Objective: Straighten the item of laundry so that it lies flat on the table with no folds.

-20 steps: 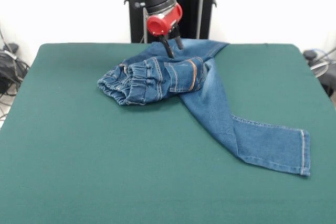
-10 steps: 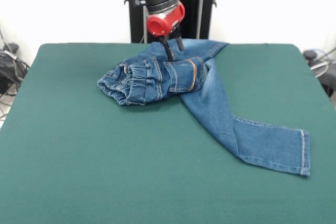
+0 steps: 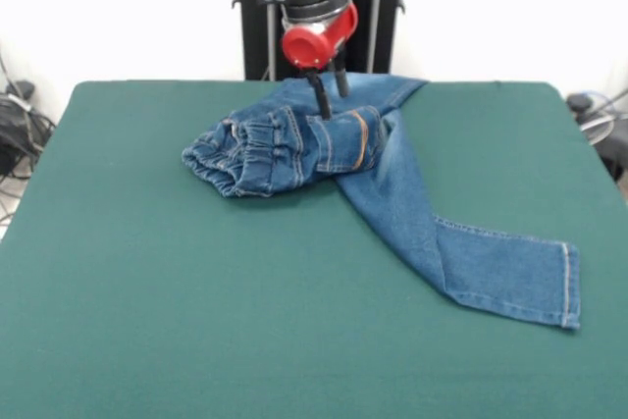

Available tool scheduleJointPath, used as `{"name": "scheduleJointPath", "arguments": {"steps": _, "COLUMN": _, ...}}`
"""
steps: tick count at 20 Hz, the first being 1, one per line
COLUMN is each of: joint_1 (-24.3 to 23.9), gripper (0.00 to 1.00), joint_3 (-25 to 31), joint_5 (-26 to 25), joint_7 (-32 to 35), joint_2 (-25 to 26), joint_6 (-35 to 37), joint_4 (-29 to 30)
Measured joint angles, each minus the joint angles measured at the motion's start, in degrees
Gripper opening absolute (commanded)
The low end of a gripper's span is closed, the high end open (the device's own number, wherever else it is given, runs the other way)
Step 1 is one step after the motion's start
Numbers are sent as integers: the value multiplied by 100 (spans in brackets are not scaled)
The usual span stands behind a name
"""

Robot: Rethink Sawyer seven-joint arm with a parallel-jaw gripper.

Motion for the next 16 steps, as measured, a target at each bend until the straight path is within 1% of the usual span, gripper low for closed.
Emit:
{"name": "scheduleJointPath", "arguments": {"steps": 5, "joint_1": 141, "gripper": 100, "joint_3": 2, "joint_5": -37, "joint_7": 0, "joint_2": 76, "joint_6": -93, "joint_4": -231}}
{"name": "scheduleJointPath", "arguments": {"steps": 10, "joint_1": -62, "gripper": 100, "joint_3": 10, "joint_5": -235, "joint_7": 0, "joint_2": 364, "joint_6": -413, "joint_4": -312}}
{"name": "scheduleJointPath", "arguments": {"steps": 11, "joint_1": -346, "gripper": 100, "joint_3": 41, "joint_5": -404, "joint_7": 0, "joint_2": 536, "joint_6": -530, "joint_4": -314}}
{"name": "scheduleJointPath", "arguments": {"steps": 14, "joint_1": -718, "gripper": 100, "joint_3": 85, "joint_5": -574, "joint_7": 0, "joint_2": 721, "joint_6": -545, "joint_4": -319}}
{"name": "scheduleJointPath", "arguments": {"steps": 16, "joint_1": -1047, "gripper": 100, "joint_3": 145, "joint_5": -705, "joint_7": 0, "joint_2": 886, "joint_6": -546, "joint_4": -341}}
